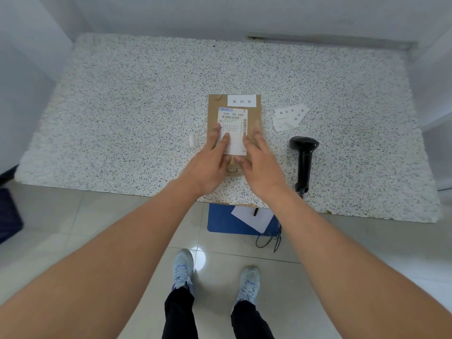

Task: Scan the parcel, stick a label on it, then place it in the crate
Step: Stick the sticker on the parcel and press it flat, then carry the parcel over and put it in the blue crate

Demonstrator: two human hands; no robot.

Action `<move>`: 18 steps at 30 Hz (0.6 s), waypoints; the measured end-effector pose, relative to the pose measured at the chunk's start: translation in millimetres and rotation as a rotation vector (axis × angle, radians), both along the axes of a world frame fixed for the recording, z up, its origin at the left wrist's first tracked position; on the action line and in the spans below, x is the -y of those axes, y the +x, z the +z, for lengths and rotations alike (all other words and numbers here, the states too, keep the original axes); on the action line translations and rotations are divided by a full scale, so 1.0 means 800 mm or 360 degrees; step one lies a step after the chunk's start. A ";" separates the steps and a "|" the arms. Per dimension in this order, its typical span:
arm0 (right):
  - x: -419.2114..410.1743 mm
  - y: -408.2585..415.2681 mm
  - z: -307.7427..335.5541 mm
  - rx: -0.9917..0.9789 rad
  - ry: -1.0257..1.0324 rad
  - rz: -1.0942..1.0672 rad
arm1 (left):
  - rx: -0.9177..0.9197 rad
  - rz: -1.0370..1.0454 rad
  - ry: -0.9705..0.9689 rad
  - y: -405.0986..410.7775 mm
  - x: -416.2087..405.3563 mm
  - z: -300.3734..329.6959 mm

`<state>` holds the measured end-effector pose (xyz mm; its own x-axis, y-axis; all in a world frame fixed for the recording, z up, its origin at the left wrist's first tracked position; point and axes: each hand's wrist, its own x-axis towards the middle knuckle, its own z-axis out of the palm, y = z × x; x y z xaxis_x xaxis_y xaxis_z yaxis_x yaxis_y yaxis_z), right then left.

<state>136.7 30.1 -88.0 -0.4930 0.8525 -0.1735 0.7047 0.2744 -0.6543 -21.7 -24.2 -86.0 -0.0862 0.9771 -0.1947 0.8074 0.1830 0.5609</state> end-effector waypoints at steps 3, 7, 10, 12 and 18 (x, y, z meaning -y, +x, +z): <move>-0.003 0.002 0.017 -0.0011 0.0126 0.0043 | -0.0008 0.0017 0.0084 0.004 -0.001 0.016; -0.008 -0.002 0.057 -0.0042 0.0226 0.0093 | -0.0038 0.0074 0.0193 0.005 0.003 0.057; -0.005 -0.008 0.096 -0.0059 0.0304 0.0131 | -0.0110 0.0104 0.0301 0.001 0.011 0.099; -0.001 -0.013 0.127 -0.0065 0.0356 0.0149 | -0.0155 0.0144 0.0360 -0.003 0.019 0.130; 0.019 -0.031 0.229 -0.0092 0.0525 0.0181 | -0.0238 0.0198 0.0520 -0.022 0.045 0.231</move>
<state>112.1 14.9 95.6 -0.5889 0.7972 0.1330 0.6218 0.5520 -0.5556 -39.6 -60.4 98.4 -0.2120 0.9658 0.1493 0.8676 0.1157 0.4836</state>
